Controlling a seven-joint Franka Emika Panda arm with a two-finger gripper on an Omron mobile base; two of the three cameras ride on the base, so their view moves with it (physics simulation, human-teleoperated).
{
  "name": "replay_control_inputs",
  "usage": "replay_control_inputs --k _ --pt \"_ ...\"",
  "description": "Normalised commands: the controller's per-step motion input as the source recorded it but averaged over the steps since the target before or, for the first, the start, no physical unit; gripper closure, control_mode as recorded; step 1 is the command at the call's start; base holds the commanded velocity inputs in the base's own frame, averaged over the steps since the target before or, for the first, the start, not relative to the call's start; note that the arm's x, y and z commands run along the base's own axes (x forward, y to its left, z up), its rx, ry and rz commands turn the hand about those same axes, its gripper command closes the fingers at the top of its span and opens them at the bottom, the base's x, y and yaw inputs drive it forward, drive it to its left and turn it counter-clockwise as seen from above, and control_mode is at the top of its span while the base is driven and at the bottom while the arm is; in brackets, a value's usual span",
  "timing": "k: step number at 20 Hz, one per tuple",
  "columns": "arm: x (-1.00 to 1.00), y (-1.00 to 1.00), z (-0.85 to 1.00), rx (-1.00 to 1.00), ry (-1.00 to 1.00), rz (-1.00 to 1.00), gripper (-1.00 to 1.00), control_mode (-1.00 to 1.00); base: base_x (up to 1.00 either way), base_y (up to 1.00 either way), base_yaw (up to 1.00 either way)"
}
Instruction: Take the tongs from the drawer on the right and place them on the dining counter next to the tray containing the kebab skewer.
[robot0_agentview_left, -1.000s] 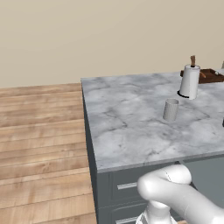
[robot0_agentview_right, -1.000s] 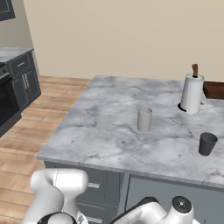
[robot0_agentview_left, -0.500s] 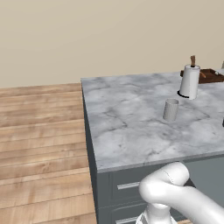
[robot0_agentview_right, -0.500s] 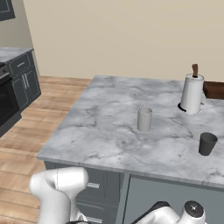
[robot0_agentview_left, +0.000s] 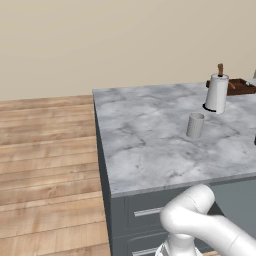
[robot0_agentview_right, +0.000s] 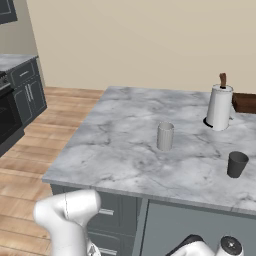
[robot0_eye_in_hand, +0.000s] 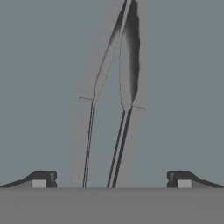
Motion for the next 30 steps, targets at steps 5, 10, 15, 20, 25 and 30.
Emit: replay_control_inputs --k 5,10,15,20,25,30 --pt "0.0 0.0 -0.39 -0.03 0.05 0.0 -1.0 -1.0 0.0 0.0 0.0" --pt "0.01 0.0 -0.45 -0.03 0.08 0.0 1.0 -1.0 0.0 0.0 0.0" --pt "0.0 0.0 0.0 0.0 0.0 0.0 1.0 -1.0 0.0 0.0 0.0" --pt "-0.08 0.02 0.19 0.0 0.0 0.0 1.0 -1.0 0.0 0.0 0.0" --pt "-0.39 0.31 0.69 0.01 0.0 0.0 1.0 -1.0 0.0 0.0 0.0" --pt "-0.51 0.46 1.0 0.02 -0.03 -0.03 1.0 -1.0 0.0 0.0 0.0"
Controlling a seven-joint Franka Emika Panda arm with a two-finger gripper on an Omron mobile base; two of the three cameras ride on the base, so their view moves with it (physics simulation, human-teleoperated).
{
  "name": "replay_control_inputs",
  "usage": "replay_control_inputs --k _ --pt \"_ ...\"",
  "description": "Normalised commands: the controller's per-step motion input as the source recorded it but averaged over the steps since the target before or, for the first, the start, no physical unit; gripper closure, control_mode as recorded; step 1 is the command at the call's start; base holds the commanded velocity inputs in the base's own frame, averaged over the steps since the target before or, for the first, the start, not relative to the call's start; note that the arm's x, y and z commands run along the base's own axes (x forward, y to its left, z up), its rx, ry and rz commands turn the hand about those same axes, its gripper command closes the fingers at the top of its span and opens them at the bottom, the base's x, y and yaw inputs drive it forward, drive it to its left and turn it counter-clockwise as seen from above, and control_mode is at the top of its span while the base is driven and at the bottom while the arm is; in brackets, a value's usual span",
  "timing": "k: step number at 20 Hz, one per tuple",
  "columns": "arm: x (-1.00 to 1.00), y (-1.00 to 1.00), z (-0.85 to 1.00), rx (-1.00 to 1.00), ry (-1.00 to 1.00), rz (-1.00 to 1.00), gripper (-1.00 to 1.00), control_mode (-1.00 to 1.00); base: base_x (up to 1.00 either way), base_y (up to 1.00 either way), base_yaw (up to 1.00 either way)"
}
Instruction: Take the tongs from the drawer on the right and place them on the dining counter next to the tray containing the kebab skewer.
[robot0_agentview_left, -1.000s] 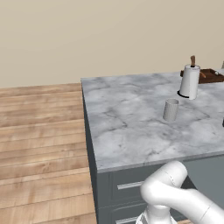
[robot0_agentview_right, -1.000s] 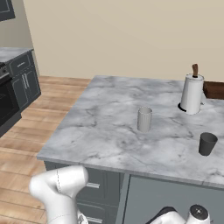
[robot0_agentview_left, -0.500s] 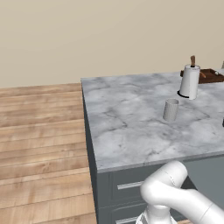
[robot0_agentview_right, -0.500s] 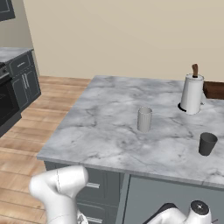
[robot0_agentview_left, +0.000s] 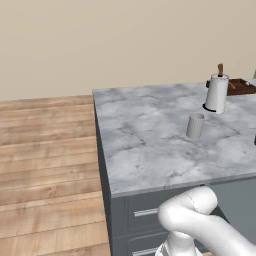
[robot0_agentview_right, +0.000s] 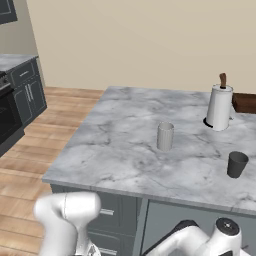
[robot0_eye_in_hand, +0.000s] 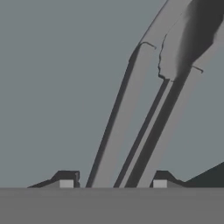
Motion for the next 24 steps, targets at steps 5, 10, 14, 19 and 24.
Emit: replay_control_inputs --k 5,10,14,19,24 --pt "-0.31 0.88 1.0 0.0 -0.22 -0.03 1.0 -1.0 0.0 0.0 0.0" --pt "-0.01 1.0 1.0 0.0 -0.28 0.0 1.0 -1.0 0.0 0.0 0.0" --pt "0.0 1.0 1.0 0.0 -0.04 0.0 1.0 -1.0 0.0 0.0 0.0" --pt "0.0 1.0 1.0 -0.11 0.0 0.0 1.0 -1.0 0.0 0.0 0.0" --pt "0.0 1.0 0.92 -0.17 0.03 0.0 1.0 -1.0 0.0 0.0 0.0"
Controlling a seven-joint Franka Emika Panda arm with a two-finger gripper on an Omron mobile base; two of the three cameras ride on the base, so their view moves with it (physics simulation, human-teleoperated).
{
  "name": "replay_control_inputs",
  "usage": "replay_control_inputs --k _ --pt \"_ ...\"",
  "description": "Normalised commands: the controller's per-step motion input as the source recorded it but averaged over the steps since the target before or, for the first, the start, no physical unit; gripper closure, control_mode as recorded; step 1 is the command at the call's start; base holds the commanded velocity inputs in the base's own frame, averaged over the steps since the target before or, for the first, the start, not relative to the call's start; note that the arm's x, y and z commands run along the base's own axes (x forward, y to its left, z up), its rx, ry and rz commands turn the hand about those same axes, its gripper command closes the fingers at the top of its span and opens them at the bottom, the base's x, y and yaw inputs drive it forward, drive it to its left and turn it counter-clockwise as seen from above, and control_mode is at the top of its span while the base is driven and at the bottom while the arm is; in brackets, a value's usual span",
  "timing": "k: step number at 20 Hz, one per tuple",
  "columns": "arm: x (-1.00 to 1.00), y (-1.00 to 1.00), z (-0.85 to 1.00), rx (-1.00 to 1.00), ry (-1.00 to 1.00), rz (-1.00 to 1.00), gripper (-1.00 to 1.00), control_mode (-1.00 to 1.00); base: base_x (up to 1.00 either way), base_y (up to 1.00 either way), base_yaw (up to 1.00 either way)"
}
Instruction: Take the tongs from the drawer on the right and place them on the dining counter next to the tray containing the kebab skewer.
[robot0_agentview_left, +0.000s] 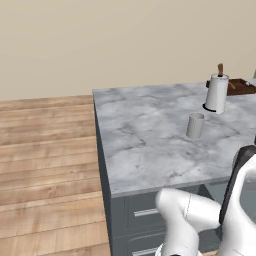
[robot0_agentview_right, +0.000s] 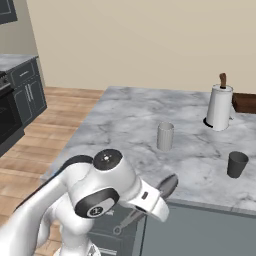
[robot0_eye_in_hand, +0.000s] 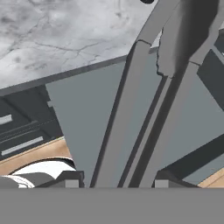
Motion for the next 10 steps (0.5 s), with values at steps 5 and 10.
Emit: replay_control_inputs --k 5,10 --pt "0.0 1.0 0.82 -0.11 0.09 0.0 1.0 -1.0 0.0 0.0 0.0" --pt "0.08 1.0 0.69 0.0 0.0 0.0 1.0 -1.0 0.0 0.0 0.0"
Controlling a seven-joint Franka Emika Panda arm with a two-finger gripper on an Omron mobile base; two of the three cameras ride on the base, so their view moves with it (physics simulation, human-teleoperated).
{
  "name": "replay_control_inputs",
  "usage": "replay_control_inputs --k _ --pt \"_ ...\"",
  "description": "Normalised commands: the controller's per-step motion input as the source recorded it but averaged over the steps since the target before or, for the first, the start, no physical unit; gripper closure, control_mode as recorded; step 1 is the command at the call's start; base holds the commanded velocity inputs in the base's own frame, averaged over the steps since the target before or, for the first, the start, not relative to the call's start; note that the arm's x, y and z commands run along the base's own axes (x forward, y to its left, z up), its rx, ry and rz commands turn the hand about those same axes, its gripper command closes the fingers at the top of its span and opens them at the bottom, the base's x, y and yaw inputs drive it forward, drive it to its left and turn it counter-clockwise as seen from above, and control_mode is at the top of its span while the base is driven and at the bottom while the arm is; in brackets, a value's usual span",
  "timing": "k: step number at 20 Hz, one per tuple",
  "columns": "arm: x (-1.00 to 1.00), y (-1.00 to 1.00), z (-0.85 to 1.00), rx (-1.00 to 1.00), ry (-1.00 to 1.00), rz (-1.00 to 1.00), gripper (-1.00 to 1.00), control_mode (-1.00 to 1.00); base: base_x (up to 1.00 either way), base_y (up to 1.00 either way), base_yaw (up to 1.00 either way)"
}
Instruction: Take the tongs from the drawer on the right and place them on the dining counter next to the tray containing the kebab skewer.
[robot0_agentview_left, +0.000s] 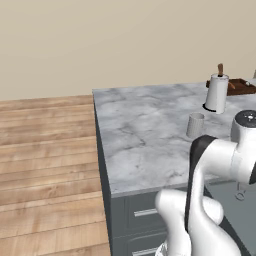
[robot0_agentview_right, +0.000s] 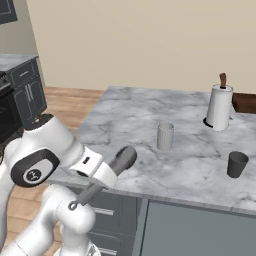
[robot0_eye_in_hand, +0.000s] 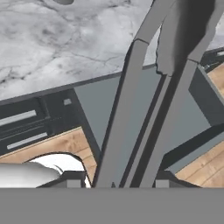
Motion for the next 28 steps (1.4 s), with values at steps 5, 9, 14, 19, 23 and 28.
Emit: replay_control_inputs --k 5,9,14,19,23,28 --pt "0.19 1.0 0.38 0.16 0.0 0.05 1.0 -1.0 0.0 0.0 0.0" --pt "0.08 0.87 0.3 0.32 -0.08 0.09 1.0 -1.0 0.0 0.0 0.0" --pt "0.0 0.11 0.36 0.52 -0.11 0.1 1.0 -1.0 0.0 0.0 0.0" --pt "0.0 -0.12 0.17 0.38 -0.15 0.03 1.0 -1.0 0.0 0.0 0.0" --pt "0.06 0.0 0.0 0.0 -0.02 0.0 1.0 -1.0 0.0 0.0 0.0" --pt "0.46 0.34 0.36 0.0 -0.25 -0.01 1.0 -1.0 0.0 0.0 0.0"
